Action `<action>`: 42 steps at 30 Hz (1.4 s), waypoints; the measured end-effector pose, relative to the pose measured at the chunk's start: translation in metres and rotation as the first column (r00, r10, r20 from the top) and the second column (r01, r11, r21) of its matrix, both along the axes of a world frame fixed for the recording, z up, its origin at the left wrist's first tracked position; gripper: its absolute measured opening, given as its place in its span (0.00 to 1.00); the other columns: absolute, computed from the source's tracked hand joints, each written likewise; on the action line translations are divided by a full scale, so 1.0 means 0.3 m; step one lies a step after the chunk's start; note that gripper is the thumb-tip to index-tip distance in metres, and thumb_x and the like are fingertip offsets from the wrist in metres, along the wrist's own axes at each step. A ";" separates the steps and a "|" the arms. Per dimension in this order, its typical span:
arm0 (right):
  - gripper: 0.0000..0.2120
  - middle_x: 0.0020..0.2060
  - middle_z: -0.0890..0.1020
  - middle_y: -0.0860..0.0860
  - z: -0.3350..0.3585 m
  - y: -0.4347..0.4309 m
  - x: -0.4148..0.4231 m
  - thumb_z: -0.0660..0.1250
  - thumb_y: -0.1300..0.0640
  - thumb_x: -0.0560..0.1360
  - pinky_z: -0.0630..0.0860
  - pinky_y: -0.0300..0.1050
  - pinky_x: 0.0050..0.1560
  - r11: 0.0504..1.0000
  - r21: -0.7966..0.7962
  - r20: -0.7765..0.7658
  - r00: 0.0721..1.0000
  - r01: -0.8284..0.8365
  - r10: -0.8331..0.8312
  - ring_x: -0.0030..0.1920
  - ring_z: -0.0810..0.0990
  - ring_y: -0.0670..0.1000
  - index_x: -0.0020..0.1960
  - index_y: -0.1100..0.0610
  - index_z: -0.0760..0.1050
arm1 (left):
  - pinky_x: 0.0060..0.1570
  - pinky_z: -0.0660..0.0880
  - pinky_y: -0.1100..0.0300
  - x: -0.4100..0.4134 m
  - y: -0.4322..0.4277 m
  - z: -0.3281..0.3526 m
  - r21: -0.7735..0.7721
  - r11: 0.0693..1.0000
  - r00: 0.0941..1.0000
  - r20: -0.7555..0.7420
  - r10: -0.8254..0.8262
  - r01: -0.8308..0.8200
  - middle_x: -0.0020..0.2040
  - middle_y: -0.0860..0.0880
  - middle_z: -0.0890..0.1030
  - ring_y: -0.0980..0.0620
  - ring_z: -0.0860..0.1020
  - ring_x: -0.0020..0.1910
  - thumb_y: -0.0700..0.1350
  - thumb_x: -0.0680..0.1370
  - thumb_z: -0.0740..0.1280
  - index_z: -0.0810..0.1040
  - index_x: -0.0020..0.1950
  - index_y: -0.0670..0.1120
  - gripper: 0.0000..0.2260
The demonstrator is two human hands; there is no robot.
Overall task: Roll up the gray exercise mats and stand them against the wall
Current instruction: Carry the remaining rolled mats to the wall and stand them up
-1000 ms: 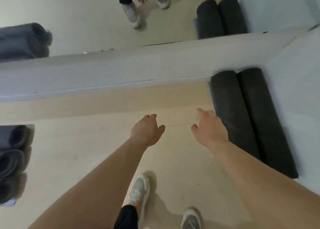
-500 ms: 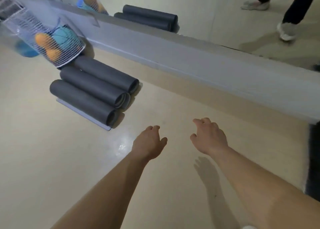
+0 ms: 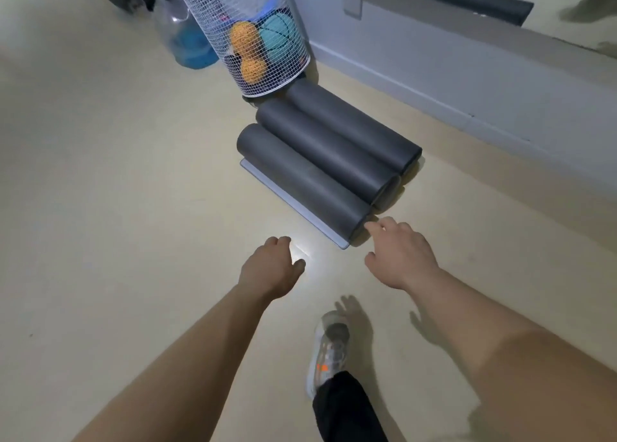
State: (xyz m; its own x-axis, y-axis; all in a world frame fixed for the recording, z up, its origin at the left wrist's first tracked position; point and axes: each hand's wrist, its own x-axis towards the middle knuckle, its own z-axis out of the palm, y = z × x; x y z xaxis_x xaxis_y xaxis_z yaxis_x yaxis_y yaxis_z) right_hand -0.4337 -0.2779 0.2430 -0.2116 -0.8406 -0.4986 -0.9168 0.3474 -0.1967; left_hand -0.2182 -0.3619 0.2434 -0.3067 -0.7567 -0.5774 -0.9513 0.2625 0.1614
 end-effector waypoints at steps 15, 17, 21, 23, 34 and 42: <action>0.27 0.72 0.68 0.55 -0.715 -0.954 0.191 0.63 0.51 0.81 0.73 0.55 0.64 0.870 0.187 0.168 0.858 0.456 -0.486 0.68 0.70 0.60 0.78 0.54 0.64 | 0.63 0.73 0.47 0.157 -1.119 -0.670 0.128 0.975 0.978 0.081 -0.193 0.181 0.75 0.44 0.68 0.42 0.70 0.71 0.55 0.84 0.60 0.60 0.80 0.44 0.27; 0.29 0.74 0.66 0.56 -0.802 -1.010 0.186 0.63 0.49 0.81 0.72 0.56 0.65 0.860 0.204 0.113 0.861 0.468 -0.496 0.69 0.68 0.61 0.79 0.55 0.61 | 0.63 0.71 0.48 0.115 -1.199 -0.766 0.112 0.963 0.968 0.040 -0.249 0.243 0.76 0.45 0.68 0.43 0.67 0.72 0.56 0.84 0.61 0.58 0.80 0.44 0.29; 0.37 0.81 0.55 0.57 -0.973 -1.125 0.160 0.59 0.41 0.83 0.63 0.61 0.73 0.793 0.169 0.042 0.800 0.585 -0.599 0.78 0.58 0.64 0.84 0.55 0.48 | 0.73 0.64 0.47 0.006 -1.356 -0.919 -0.022 0.880 0.875 -0.095 -0.474 0.475 0.80 0.50 0.63 0.42 0.58 0.78 0.61 0.78 0.67 0.55 0.82 0.48 0.38; 0.36 0.83 0.50 0.56 -1.054 -1.185 0.182 0.54 0.39 0.84 0.56 0.62 0.77 0.728 0.138 0.080 0.725 0.672 -0.684 0.81 0.52 0.63 0.85 0.54 0.44 | 0.78 0.54 0.43 -0.037 -1.439 -0.985 -0.081 0.796 0.791 -0.093 -0.605 0.600 0.83 0.51 0.55 0.41 0.51 0.81 0.65 0.77 0.67 0.51 0.83 0.49 0.43; 0.38 0.73 0.68 0.61 -1.277 -1.183 0.474 0.72 0.36 0.72 0.63 0.69 0.68 0.616 -0.317 -0.181 0.591 0.721 -0.786 0.72 0.64 0.66 0.76 0.52 0.67 | 0.73 0.60 0.42 0.016 -1.626 -1.249 -0.414 0.476 0.547 0.066 -0.834 0.776 0.76 0.44 0.64 0.38 0.65 0.71 0.65 0.67 0.77 0.55 0.82 0.47 0.53; 0.63 0.80 0.60 0.53 -1.234 -1.185 0.353 0.74 0.24 0.57 0.55 0.64 0.76 0.861 -0.092 -0.216 0.834 0.500 -0.508 0.79 0.58 0.57 0.83 0.43 0.49 | 0.64 0.67 0.47 0.050 -1.607 -1.282 -0.536 0.406 0.526 0.086 -0.846 0.740 0.67 0.43 0.69 0.39 0.69 0.61 0.66 0.62 0.79 0.62 0.77 0.48 0.51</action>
State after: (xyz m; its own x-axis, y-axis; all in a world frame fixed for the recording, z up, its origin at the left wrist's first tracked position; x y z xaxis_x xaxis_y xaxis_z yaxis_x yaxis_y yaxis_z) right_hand -0.3277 -0.6333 -0.1272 -0.7131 -0.6007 -0.3614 -0.6366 0.7708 -0.0251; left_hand -0.2032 -0.8440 -0.1413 -0.9631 -0.2473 -0.1062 -0.2388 0.9672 -0.0869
